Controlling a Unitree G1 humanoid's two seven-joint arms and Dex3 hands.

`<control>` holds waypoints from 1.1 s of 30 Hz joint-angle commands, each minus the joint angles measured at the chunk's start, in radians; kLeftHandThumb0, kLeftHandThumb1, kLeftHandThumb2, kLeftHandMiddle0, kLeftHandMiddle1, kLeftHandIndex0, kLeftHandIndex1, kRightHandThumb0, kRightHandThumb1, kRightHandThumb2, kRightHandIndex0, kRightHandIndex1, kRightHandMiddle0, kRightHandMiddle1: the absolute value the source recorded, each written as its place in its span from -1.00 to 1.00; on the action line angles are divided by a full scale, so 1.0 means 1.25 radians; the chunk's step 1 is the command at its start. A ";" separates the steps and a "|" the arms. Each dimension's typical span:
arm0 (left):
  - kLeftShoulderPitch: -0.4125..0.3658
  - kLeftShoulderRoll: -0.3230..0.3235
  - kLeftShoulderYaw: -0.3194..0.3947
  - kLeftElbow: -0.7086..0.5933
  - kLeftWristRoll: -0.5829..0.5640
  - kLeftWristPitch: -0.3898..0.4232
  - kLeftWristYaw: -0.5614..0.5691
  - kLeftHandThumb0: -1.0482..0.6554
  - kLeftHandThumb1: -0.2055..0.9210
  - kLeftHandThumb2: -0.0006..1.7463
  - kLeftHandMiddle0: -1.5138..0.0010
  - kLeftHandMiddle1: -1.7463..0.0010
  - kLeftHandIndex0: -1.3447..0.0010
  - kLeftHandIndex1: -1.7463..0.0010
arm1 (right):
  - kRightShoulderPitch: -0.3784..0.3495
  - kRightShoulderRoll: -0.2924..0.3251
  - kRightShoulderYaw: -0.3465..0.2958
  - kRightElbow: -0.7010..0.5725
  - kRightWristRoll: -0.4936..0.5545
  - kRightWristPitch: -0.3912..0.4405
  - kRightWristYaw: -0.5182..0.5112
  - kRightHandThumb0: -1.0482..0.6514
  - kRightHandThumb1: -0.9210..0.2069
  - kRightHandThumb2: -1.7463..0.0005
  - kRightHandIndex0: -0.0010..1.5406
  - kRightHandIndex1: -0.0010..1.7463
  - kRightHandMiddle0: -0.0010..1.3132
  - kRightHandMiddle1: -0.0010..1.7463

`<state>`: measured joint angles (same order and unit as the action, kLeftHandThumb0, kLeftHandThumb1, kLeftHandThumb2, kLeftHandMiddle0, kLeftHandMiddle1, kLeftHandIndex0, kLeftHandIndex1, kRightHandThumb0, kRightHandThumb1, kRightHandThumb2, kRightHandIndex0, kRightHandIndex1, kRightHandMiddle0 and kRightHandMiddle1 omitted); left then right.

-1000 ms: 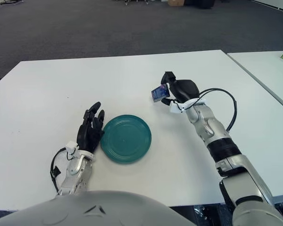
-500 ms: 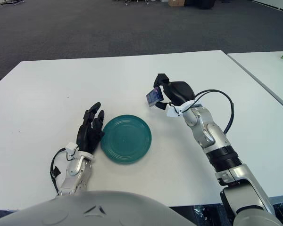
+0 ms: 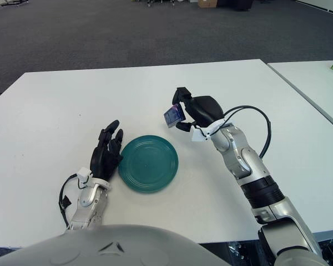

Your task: Put the gum into the plate.

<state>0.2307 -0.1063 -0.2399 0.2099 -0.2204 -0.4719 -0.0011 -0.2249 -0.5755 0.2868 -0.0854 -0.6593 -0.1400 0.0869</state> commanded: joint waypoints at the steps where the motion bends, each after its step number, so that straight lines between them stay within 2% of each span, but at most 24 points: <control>1: 0.001 -0.059 0.009 0.011 0.005 0.013 0.014 -0.87 1.00 0.01 0.70 1.00 1.00 0.24 | 0.003 0.005 -0.014 -0.046 -0.004 0.001 0.020 -0.25 -0.35 -0.16 0.05 1.00 -0.34 1.00; 6: 0.000 -0.062 0.010 0.015 0.007 0.010 0.019 -0.87 1.00 0.00 0.69 0.99 1.00 0.27 | 0.029 0.016 -0.020 -0.140 -0.006 0.033 0.064 -0.25 -0.34 -0.17 0.03 1.00 -0.33 1.00; 13: -0.008 -0.068 0.013 0.027 0.007 0.004 0.026 -0.87 1.00 -0.01 0.66 0.98 1.00 0.25 | 0.040 0.025 -0.019 -0.182 -0.026 0.040 0.088 -0.26 -0.34 -0.17 0.02 1.00 -0.33 1.00; 17: -0.011 -0.069 0.012 0.033 0.013 0.000 0.031 -0.87 1.00 0.00 0.65 0.98 1.00 0.23 | 0.043 0.036 -0.009 -0.230 -0.031 0.059 0.134 -0.25 -0.34 -0.17 -0.01 1.00 -0.33 1.00; 33: -0.020 -0.078 0.012 0.049 0.013 -0.004 0.041 -0.86 1.00 0.02 0.65 0.99 1.00 0.23 | 0.098 0.028 -0.023 -0.304 0.018 0.016 0.209 -0.25 -0.39 -0.13 -0.07 1.00 -0.36 1.00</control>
<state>0.2028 -0.1097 -0.2338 0.2423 -0.2010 -0.4805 0.0375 -0.1120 -0.5369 0.2716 -0.4345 -0.6625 -0.1070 0.3268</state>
